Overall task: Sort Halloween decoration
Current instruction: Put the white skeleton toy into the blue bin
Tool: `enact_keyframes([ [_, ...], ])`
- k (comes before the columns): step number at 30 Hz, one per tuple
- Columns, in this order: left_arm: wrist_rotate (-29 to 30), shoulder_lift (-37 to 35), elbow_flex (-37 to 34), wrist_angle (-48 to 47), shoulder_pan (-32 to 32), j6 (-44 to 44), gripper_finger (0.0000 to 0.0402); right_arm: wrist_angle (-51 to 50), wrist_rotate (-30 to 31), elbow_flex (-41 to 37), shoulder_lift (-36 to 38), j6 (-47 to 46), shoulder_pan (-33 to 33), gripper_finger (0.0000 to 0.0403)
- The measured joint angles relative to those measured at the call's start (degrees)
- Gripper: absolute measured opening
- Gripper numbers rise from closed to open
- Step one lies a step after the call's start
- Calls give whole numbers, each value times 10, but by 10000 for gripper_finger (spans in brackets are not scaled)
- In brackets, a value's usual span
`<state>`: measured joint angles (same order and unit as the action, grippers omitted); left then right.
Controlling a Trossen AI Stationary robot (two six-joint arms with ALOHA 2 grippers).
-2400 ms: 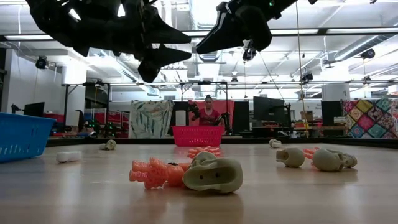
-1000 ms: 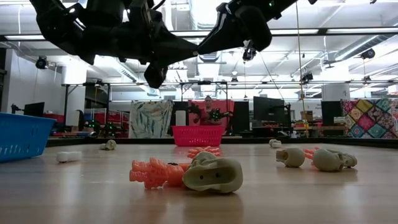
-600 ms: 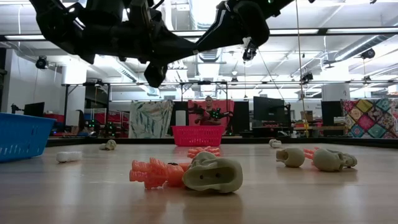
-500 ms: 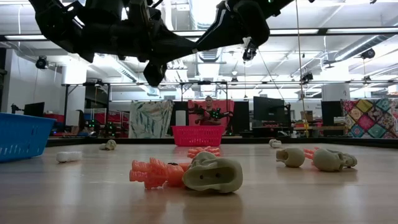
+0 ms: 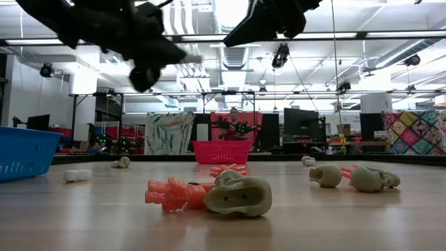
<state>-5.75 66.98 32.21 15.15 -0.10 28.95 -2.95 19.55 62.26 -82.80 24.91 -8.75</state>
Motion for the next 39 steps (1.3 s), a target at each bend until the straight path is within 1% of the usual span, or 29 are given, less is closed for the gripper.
enact_keyframes([
  [3,-11,-44,0,-80,-10,40,0,-1,0,0,2,-2,0,109],
  [10,-13,-114,0,-205,-52,128,0,0,0,0,2,-5,0,109],
  [13,-13,-122,0,-261,-77,173,0,0,0,0,2,-5,0,109],
  [17,-15,-122,0,-296,-109,221,0,1,0,0,2,-7,0,109],
  [22,-47,-122,0,-328,-133,266,0,2,-2,0,2,-15,0,109],
  [24,-57,-123,2,-355,-139,278,0,2,-2,0,2,-20,0,109],
  [26,-58,-122,21,-412,-144,288,0,2,-2,0,2,-25,0,109],
  [29,-53,-115,71,-524,-146,289,0,2,-2,-1,2,-28,0,109],
  [33,-14,-95,146,-710,-148,287,0,2,-3,-1,2,-34,0,109],
  [35,-8,-78,171,-792,-151,287,0,2,-3,-1,2,-34,0,109],
  [37,-9,-59,181,-850,-154,286,0,1,-3,-2,2,-35,0,109],
  [39,-13,-43,181,-872,-156,286,0,1,-3,-3,2,-35,0,109],
])
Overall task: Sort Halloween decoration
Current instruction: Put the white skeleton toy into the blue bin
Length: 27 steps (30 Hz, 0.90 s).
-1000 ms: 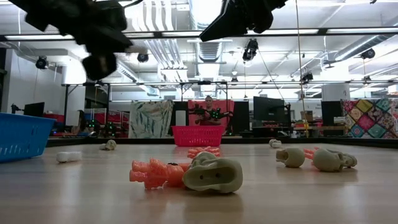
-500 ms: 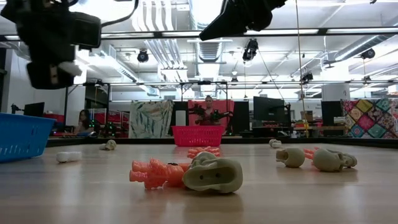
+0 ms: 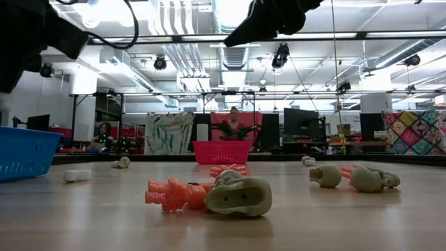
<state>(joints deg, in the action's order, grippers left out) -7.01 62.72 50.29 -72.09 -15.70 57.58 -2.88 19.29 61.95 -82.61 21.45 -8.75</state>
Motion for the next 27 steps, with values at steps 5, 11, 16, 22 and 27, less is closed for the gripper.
enact_keyframes([
  [5,-29,40,-17,33,-3,-1,0,-2,0,-1,0,0,0,109],
  [11,-30,87,-13,42,-14,-4,0,-2,0,-1,0,1,0,109],
  [16,-30,109,-12,44,-19,-16,0,-3,0,-1,0,1,0,109],
  [22,-30,115,-12,44,-19,-18,21,-3,0,-1,0,1,0,109],
  [27,-30,115,-12,46,-19,-18,58,-3,0,-1,0,1,0,109],
])
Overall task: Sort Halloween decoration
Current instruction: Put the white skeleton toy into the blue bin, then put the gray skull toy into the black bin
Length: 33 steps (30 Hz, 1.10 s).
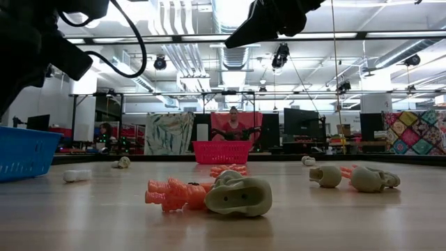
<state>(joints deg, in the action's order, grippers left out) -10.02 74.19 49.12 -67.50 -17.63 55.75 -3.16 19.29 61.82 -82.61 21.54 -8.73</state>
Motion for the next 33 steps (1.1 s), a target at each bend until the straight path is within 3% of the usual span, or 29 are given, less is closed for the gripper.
enact_keyframes([
  [6,0,0,0,2,0,-4,90,0,0,0,0,0,0,109],
  [15,27,-1,24,29,0,-56,96,0,4,4,0,-68,23,109],
  [22,119,-2,75,127,0,-197,96,-59,3,18,0,-161,84,109],
  [30,153,-4,75,299,0,-391,96,-224,-7,43,0,-321,186,109],
  [33,181,-4,75,324,0,-426,96,-274,-45,44,0,-379,230,109],
])
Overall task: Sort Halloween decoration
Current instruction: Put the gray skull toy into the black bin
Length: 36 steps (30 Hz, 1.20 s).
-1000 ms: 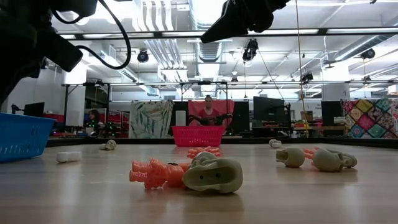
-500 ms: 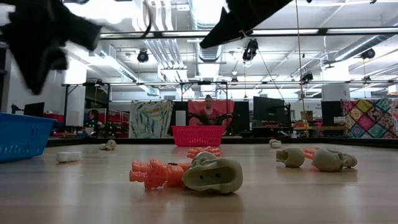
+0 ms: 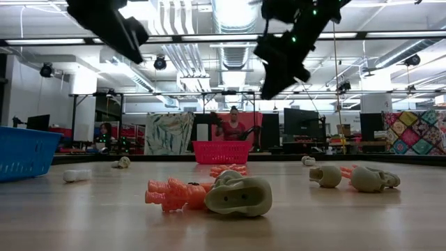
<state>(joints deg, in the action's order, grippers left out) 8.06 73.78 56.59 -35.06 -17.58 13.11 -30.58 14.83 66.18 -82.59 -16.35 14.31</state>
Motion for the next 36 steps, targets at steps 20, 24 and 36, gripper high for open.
enact_keyframes([
  [20,21,-58,-96,158,0,-23,65,-165,-40,1,-58,-33,136,109],
  [24,45,-87,-111,169,0,-13,63,-174,-51,1,-64,-14,138,109],
  [36,161,-123,-125,166,1,-4,63,-176,-75,1,-73,-2,139,95],
])
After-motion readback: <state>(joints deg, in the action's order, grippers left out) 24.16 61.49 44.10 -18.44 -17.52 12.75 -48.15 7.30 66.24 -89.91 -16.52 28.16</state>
